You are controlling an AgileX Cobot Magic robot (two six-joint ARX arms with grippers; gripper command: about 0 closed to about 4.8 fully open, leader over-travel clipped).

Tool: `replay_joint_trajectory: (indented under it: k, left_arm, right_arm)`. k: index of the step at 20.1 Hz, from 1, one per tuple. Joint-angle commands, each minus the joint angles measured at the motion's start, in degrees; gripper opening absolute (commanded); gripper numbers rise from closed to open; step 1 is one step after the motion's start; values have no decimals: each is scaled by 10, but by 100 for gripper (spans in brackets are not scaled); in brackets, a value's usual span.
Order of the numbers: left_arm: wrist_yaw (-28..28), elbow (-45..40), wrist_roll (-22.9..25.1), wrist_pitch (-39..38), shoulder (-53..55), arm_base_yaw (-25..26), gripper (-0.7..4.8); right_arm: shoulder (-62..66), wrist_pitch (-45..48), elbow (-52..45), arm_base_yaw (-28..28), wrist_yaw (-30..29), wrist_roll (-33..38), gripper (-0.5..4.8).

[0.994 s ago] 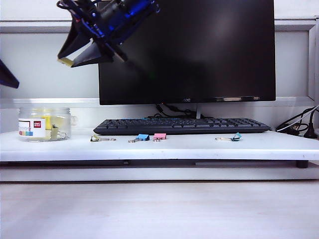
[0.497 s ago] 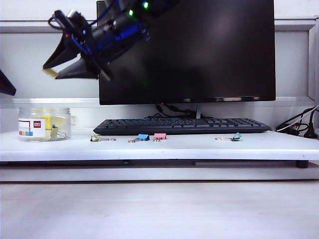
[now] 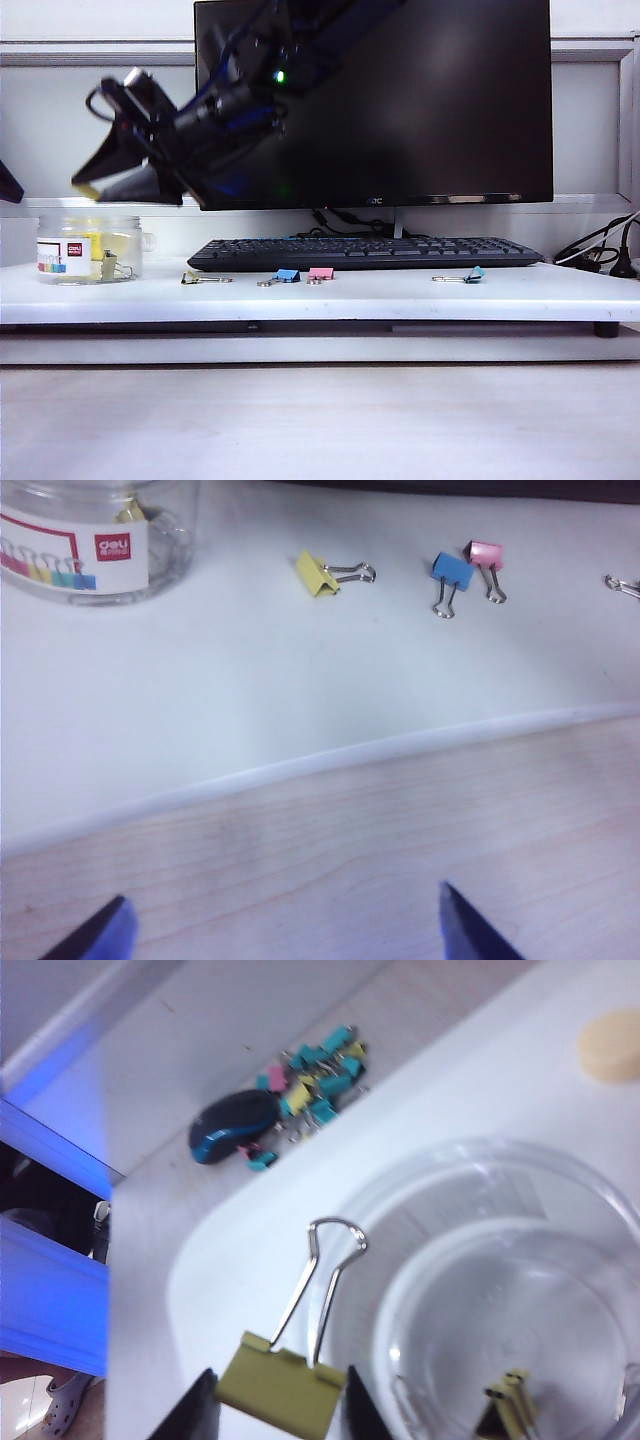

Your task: Pick up the clips with the largest number of clips of the same color on the table and place them in a round transparent plastic box.

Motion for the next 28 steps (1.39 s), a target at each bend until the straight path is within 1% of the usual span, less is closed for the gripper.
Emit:
replay_joint_trajectory:
  k: [1, 3, 11, 12, 14, 22, 25, 28]
  left_arm:
    - [2, 3, -4, 4, 0, 0, 402]
    - [3, 3, -4, 3, 0, 0, 402]
    - [3, 3, -4, 4, 0, 0, 402]
    - [3, 3, -4, 4, 0, 0, 402]
    - [3, 3, -4, 4, 0, 0, 402]
    - [3, 3, -4, 5, 0, 0, 402]
    - [3, 3, -4, 5, 0, 0, 402]
    - [3, 3, -4, 5, 0, 0, 402]
  right_arm:
    - [7, 34, 3, -2, 5, 0, 114]
    - [8, 45, 3, -5, 21, -5, 116]
    - [13, 66, 3, -13, 28, -9, 117]
    - [15, 66, 3, -13, 27, -9, 123]
    - [15, 65, 3, -13, 33, -9, 186]
    - [15, 62, 3, -14, 37, -11, 185]
    - [13, 31, 3, -19, 30, -28, 185]
    - [8, -13, 4, -36, -13, -55, 185]
